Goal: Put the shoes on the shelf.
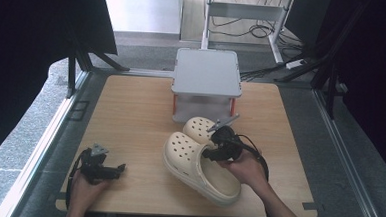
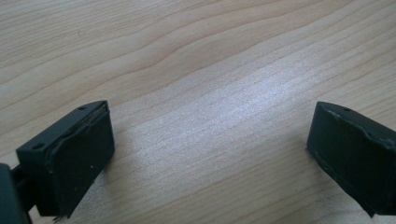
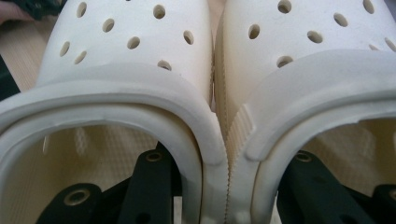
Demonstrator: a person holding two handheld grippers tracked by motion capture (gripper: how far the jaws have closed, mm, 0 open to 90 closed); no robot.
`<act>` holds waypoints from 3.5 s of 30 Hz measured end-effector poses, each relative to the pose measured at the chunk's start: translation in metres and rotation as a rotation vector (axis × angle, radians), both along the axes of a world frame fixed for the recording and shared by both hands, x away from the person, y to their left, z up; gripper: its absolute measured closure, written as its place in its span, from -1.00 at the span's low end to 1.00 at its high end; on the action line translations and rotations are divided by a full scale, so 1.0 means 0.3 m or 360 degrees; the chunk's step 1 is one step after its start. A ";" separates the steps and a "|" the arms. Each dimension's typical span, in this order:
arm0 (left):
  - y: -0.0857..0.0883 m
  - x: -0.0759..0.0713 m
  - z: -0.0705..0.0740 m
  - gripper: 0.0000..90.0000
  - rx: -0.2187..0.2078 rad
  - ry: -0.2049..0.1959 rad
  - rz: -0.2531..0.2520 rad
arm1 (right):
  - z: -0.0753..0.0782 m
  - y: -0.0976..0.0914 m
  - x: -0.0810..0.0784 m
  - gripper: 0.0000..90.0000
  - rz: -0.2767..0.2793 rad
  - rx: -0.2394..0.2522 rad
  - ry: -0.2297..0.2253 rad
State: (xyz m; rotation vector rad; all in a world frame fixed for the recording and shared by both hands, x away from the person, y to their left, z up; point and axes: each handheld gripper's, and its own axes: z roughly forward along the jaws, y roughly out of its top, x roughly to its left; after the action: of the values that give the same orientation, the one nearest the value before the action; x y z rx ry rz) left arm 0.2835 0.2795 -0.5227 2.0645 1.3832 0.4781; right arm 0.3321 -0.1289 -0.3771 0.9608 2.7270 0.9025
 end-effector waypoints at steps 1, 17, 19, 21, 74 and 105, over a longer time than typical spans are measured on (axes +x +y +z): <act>0.000 0.000 0.000 -0.99 0.0000 0.0000 0.0000 | 0.009 -0.003 0.001 0.47 -0.0010 0.0003 0.0001; 0.000 0.000 0.000 -0.99 0.0000 -0.0003 -0.0001 | 0.226 -0.065 0.059 0.47 -0.0171 0.0065 -0.0043; 0.000 0.000 0.000 -0.99 0.0001 -0.0003 -0.0001 | 0.238 -0.066 0.067 0.47 -0.0183 0.0065 -0.0050; 0.000 0.000 0.000 -0.99 -0.0002 -0.0005 0.0001 | 0.260 -0.068 0.083 0.47 -0.0212 0.0061 -0.0060; 0.000 0.005 0.000 -0.99 -0.0002 -0.0002 -0.0008 | 0.334 0.202 0.792 0.46 -0.1219 0.0017 -0.0069; -0.001 0.009 0.000 -0.98 -0.0003 -0.0006 -0.0007 | 0.285 0.164 0.815 -0.52 -0.0828 0.0164 -0.0122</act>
State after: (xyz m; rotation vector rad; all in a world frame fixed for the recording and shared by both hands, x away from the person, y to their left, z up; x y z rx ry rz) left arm 0.2864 0.2793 -0.5228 2.0637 1.3760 0.4786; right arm 0.5765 -0.0796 -0.2915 1.5184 2.2085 0.9487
